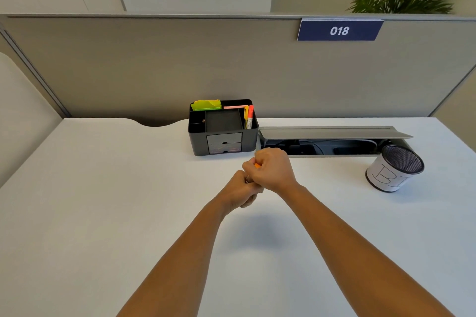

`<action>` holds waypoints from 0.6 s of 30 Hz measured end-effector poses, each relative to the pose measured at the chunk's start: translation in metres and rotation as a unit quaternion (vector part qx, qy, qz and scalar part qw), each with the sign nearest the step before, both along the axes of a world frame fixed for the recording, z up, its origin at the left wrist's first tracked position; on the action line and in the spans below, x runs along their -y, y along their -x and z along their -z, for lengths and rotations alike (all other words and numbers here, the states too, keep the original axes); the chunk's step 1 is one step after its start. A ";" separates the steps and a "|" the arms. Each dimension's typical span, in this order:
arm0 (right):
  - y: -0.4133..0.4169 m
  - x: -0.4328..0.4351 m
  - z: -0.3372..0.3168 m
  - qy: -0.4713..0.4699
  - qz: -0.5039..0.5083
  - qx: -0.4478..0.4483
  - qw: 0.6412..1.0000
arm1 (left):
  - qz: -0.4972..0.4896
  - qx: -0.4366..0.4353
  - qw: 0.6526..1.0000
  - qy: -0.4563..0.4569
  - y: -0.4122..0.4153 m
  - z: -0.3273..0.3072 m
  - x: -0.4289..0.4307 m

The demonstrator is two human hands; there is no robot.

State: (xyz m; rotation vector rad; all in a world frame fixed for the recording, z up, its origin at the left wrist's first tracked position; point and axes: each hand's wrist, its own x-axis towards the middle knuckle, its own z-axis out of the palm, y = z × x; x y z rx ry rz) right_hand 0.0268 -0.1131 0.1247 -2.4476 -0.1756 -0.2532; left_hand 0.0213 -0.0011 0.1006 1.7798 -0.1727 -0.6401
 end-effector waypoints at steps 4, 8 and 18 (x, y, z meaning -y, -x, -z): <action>-0.003 0.007 -0.009 0.074 -0.049 0.037 0.995 | -0.018 -0.004 1.000 0.023 -0.001 0.000 0.002; -0.008 0.014 -0.016 0.127 -0.088 -0.043 0.987 | -0.061 -0.010 0.998 0.027 -0.004 0.004 0.003; -0.015 0.033 -0.015 -0.327 -0.046 -0.197 0.923 | -0.126 0.097 0.987 0.016 -0.005 0.001 0.007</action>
